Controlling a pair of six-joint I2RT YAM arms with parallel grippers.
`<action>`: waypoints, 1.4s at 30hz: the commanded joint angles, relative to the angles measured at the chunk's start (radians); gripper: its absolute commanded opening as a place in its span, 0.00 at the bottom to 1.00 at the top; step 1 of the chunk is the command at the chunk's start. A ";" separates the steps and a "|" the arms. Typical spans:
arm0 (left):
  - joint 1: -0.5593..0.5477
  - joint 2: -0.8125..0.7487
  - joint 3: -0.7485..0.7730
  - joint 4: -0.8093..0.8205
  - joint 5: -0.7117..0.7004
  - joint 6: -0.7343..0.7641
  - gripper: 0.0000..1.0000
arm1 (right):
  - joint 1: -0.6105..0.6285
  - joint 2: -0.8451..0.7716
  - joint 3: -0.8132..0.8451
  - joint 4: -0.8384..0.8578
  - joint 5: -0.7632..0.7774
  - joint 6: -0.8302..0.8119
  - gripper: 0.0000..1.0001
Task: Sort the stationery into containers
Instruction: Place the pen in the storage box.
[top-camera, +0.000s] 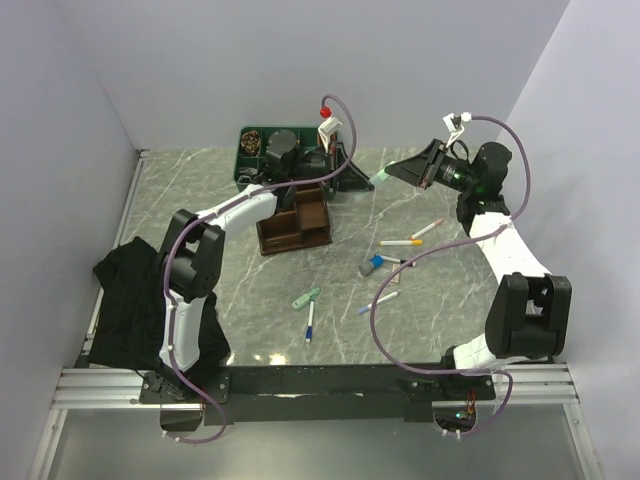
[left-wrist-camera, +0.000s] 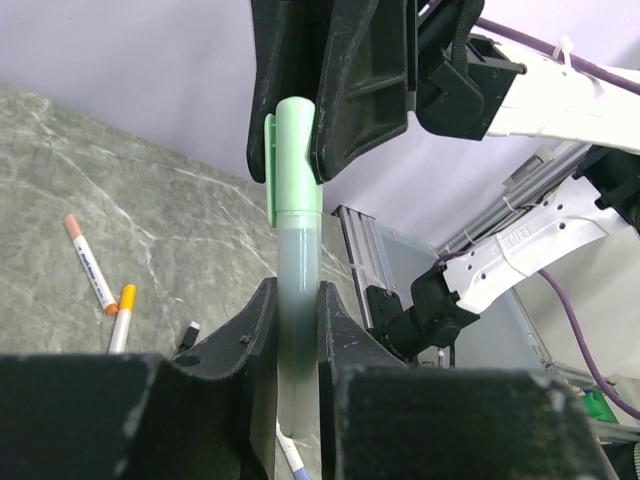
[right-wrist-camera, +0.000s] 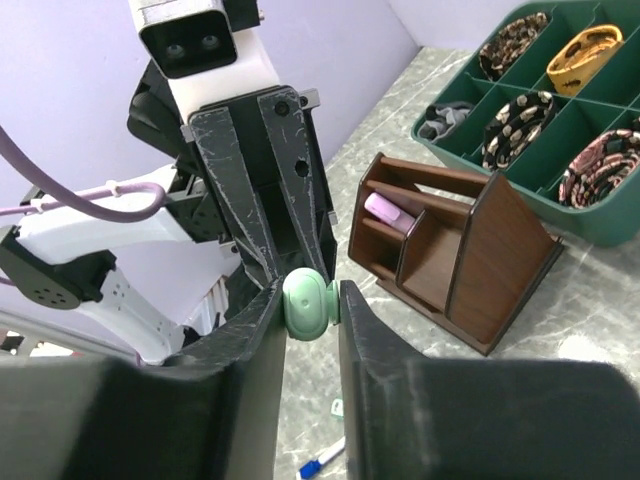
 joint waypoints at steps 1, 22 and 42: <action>-0.014 -0.039 0.037 0.003 0.026 0.025 0.01 | 0.012 0.021 0.061 0.109 0.011 0.038 0.18; 0.372 -0.539 -0.285 -0.704 -1.255 0.941 0.99 | 0.469 0.236 0.623 -0.927 0.377 -1.235 0.00; 0.489 -0.840 -0.638 -0.612 -1.304 0.949 0.99 | 0.759 0.683 1.167 -1.314 0.818 -1.683 0.00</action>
